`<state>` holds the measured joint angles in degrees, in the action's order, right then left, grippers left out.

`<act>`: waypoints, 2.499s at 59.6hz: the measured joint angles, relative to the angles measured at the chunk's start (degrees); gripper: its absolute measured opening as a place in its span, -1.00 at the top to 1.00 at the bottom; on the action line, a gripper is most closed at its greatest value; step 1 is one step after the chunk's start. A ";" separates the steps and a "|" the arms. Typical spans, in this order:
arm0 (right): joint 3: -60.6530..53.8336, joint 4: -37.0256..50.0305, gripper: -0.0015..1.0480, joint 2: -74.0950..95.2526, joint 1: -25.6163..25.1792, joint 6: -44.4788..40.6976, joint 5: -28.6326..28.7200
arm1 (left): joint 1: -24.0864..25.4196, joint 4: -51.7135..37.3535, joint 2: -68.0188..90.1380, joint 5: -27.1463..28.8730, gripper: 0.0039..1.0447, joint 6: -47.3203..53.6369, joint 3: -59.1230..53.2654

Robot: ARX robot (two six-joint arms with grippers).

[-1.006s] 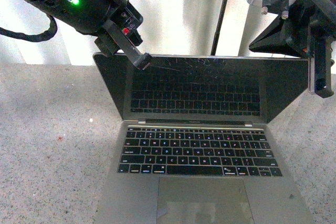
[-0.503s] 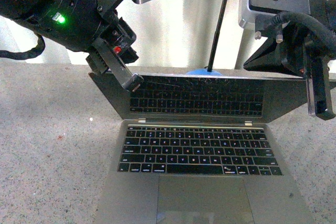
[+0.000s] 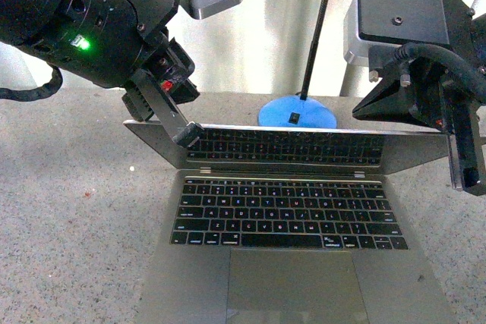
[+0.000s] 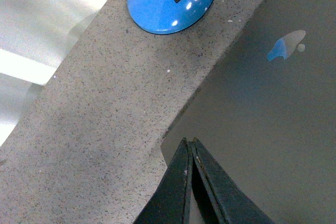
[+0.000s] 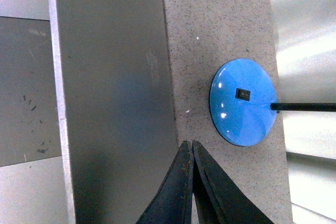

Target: Close laptop

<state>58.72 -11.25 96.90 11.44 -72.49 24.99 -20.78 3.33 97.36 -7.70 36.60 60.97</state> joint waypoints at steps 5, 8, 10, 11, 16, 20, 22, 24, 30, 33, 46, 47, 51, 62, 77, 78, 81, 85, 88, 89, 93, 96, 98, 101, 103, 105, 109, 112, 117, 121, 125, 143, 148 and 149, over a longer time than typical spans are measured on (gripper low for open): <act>-0.07 -0.04 0.94 -0.07 0.02 -0.24 0.00 | -0.09 0.00 0.00 -0.09 0.94 -0.24 -0.35; -0.15 -0.26 0.94 -0.15 0.00 -0.37 0.02 | -0.13 0.04 0.00 -0.39 0.94 -0.37 -0.59; -0.35 -0.35 0.94 -0.17 0.00 -0.50 0.02 | -0.20 0.04 0.00 -0.42 0.94 -0.44 -0.79; -0.42 -0.37 0.94 -0.17 0.00 -0.55 0.02 | -0.24 0.04 0.00 -0.42 0.94 -0.44 -0.87; -0.92 -0.50 0.94 -0.17 0.00 -0.70 0.11 | -0.35 0.04 0.00 -0.66 0.94 -0.63 -1.16; -1.18 -0.50 0.94 -0.20 0.02 -0.74 0.15 | -0.44 0.04 0.00 -1.07 0.94 -0.74 -1.44; -1.33 -0.50 0.94 -0.26 0.02 -0.83 0.17 | -0.48 0.04 0.00 -1.11 0.94 -0.76 -1.75; -1.44 -0.50 0.94 -0.26 0.02 -0.85 0.17 | -0.52 0.04 0.00 -1.27 0.94 -0.85 -1.97; -1.90 -0.50 0.94 -0.26 0.02 -1.09 0.15 | -0.61 0.00 0.00 -1.36 0.94 -0.92 -2.60; -2.08 -0.50 0.94 -0.26 0.02 -1.29 0.15 | -0.61 0.00 0.00 -1.49 0.94 -0.92 -2.84; -2.71 -0.46 0.94 -0.26 0.02 -1.73 0.15 | -0.68 -0.13 0.00 -1.64 0.94 -0.90 -3.82; -2.75 -0.46 0.94 -0.26 0.02 -1.75 0.15 | -0.68 -0.17 0.00 -1.70 0.94 -0.90 -3.93; -2.86 -0.35 0.94 -0.26 0.02 -1.81 0.15 | -0.72 -0.33 0.00 -1.79 0.94 -0.87 -4.17; -3.26 -0.24 0.94 -0.26 0.13 -1.97 0.15 | -0.98 -0.85 0.00 -2.03 0.94 -0.90 -4.90; -3.89 -0.22 0.94 -0.11 0.52 -2.16 0.13 | -1.20 -1.81 0.00 -2.43 0.94 -1.07 -5.95; -3.96 -0.20 0.94 -0.11 0.55 -2.16 0.13 | -1.20 -1.86 0.00 -2.45 0.94 -1.07 -6.01; -4.15 -0.11 0.94 -0.07 0.63 -2.21 0.11 | -1.20 -1.92 0.00 -2.49 0.94 -1.07 -6.14; -4.28 -0.11 0.94 0.02 0.72 -2.25 0.11 | -1.20 -2.01 0.11 -2.56 0.94 -1.07 -6.36; -4.31 -0.11 0.94 0.09 0.79 -2.27 0.13 | -1.20 -2.10 0.22 -2.56 0.94 -1.07 -6.43; -4.33 -0.11 0.94 0.20 0.83 -2.29 0.13 | -1.20 -2.21 0.26 -2.56 0.94 -1.07 -6.47; -4.33 -0.11 0.94 0.26 0.92 -2.29 0.11 | -1.22 -2.32 0.42 -2.58 0.94 -1.07 -6.56; -4.35 -0.11 0.94 0.31 1.01 -2.32 0.13 | -1.25 -2.40 0.48 -2.62 0.94 -1.07 -6.73; -4.37 -0.11 0.94 0.33 1.05 -2.32 0.13 | -1.27 -2.49 0.55 -2.64 0.94 -1.07 -6.91; -4.37 -0.11 0.94 0.42 1.16 -2.32 0.13 | -1.36 -2.67 0.57 -2.78 0.94 -1.07 -7.23; -4.37 -0.11 0.94 0.50 1.29 -2.29 0.13 | -1.38 -2.75 0.59 -2.82 0.94 -1.07 -7.45; -4.37 -0.04 0.94 0.59 1.40 -2.29 0.11 | -1.42 -2.93 0.61 -2.82 0.94 -1.07 -7.65; -4.42 0.04 0.94 0.74 1.66 -2.29 0.07 | -1.42 -3.43 0.70 -2.82 0.94 -1.07 -8.13; -4.57 0.04 0.94 0.81 1.79 -2.29 -0.04 | -1.42 -3.58 0.79 -2.82 0.94 -1.09 -8.33; -5.01 0.24 0.94 0.90 1.99 -2.29 -0.09 | -1.42 -3.74 0.90 -2.86 0.94 -1.09 -8.55; -5.55 0.59 0.94 0.96 2.12 -2.29 -0.09 | -1.42 -3.76 0.90 -2.89 0.94 -1.09 -8.66; -6.10 0.83 0.94 1.07 2.23 -2.27 -0.09 | -1.42 -3.76 0.92 -2.95 0.94 -1.07 -8.70; -7.17 2.01 0.94 1.27 2.49 -2.05 -0.07 | -1.46 -4.72 1.53 -3.04 0.94 -1.25 -9.51; -7.58 2.25 0.94 1.42 2.49 -2.05 -0.07 | -1.46 -4.98 1.73 -3.08 0.94 -1.31 -9.79; -7.65 2.32 0.94 1.49 2.49 -2.05 -0.07 | -1.46 -5.03 1.75 -3.08 0.94 -1.31 -9.84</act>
<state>51.07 -8.93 98.39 13.93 -74.54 24.93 -22.24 -1.69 99.11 -10.79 35.29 51.13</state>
